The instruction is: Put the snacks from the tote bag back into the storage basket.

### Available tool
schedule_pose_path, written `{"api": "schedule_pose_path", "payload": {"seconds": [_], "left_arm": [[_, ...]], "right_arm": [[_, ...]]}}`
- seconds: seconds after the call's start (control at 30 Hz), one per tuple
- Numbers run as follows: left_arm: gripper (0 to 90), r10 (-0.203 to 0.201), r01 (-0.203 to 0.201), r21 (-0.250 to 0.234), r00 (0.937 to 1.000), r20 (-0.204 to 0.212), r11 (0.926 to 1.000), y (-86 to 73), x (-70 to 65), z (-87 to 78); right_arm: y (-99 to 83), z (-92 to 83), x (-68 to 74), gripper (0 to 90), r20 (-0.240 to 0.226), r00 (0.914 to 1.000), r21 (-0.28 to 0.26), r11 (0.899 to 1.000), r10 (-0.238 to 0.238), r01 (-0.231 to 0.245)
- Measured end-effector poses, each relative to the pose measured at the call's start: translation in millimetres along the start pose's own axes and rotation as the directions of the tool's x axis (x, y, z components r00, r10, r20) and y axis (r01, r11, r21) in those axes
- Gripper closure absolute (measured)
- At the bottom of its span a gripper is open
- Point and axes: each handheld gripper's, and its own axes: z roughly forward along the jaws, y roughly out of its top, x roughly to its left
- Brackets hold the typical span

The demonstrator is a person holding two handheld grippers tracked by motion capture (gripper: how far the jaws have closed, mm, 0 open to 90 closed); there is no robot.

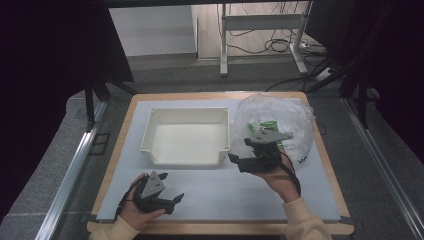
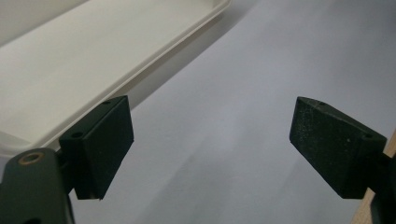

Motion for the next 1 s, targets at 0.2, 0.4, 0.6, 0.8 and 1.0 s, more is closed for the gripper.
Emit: {"api": "schedule_pose_path", "payload": {"seconds": [0.2,0.4,0.6,0.8,1.0], "left_arm": [[13.4,0.000,0.000,-0.002,1.0000,-0.002,1.0000,-0.2,1.4,-0.3],[13.4,0.002,-0.002,-0.001,1.0000,0.000,1.0000,0.1,0.5,-0.1],[13.4,0.004,-0.004,0.002,1.0000,0.002,1.0000,0.0,0.1,0.2],[13.4,0.002,-0.002,0.000,1.0000,0.001,1.0000,-0.2,0.3,-0.4],[13.4,0.001,-0.001,-0.002,1.0000,0.002,1.0000,-0.6,0.5,-0.8]], "right_arm": [[2.2,0.4,-11.9,24.4,0.008,0.9997,-0.010,1.000,0.021,-0.021],[4.4,4.3,-22.8,25.5,0.011,0.9991,-0.017,0.999,0.041,-0.041],[8.0,5.7,-31.2,26.1,0.022,0.9985,-0.030,0.998,0.050,-0.049],[11.3,6.9,-38.0,26.6,0.042,0.9976,-0.034,0.998,0.056,-0.055],[11.9,7.7,-47.0,27.1,0.067,0.9959,-0.030,0.998,0.062,-0.060]]}}
